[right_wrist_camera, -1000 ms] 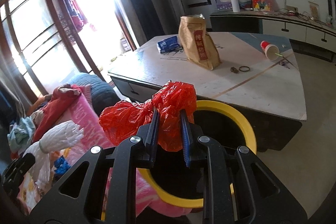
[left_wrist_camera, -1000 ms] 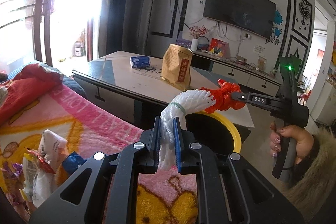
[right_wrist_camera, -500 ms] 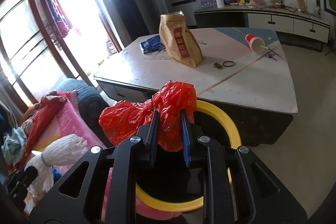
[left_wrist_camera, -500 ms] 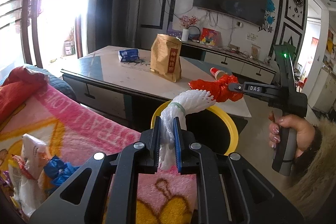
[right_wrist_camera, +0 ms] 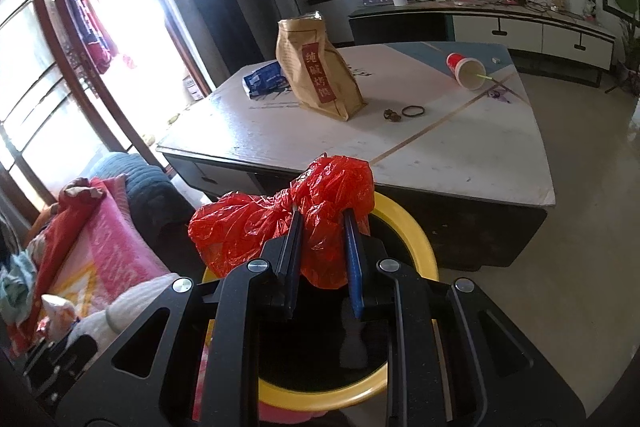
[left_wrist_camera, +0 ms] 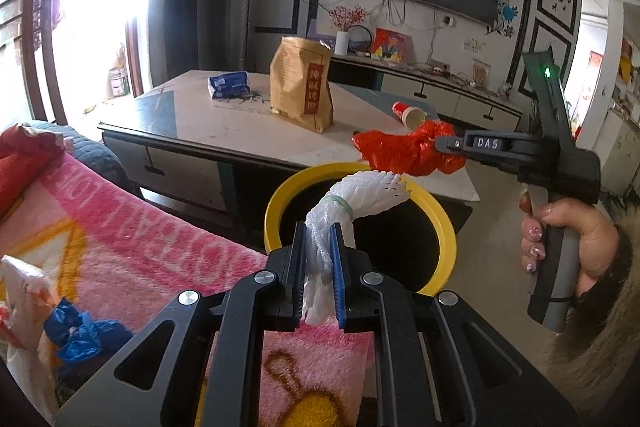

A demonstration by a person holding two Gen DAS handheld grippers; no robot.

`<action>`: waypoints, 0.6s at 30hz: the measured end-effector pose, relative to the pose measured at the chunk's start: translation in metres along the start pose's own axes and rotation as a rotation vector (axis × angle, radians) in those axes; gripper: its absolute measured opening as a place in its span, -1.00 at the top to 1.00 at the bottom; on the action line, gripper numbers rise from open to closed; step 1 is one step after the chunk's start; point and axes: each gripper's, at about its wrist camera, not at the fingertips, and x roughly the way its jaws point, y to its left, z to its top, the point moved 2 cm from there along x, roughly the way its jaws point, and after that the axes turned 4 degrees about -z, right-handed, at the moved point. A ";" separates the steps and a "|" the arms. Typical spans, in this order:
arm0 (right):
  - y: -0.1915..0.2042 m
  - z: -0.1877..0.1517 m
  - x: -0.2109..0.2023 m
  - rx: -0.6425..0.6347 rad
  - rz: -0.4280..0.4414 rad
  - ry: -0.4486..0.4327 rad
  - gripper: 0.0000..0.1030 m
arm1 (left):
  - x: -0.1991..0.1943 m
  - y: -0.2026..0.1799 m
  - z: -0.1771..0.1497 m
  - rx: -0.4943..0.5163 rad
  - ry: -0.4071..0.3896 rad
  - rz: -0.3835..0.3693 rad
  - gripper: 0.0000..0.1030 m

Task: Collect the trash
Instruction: 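Carry the foam net and red bag over the bin with both tools, then open both tools to drop the foam net and red bag into the bin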

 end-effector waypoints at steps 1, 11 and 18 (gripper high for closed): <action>-0.001 0.000 0.001 0.002 -0.006 -0.003 0.73 | 0.003 0.000 0.000 0.003 0.007 0.000 0.78; -0.008 -0.001 0.008 0.010 -0.047 -0.011 0.73 | 0.043 -0.012 -0.003 0.051 0.077 -0.006 0.78; -0.009 -0.003 0.014 0.019 -0.046 0.002 0.71 | 0.065 -0.022 -0.002 0.070 0.110 -0.034 0.73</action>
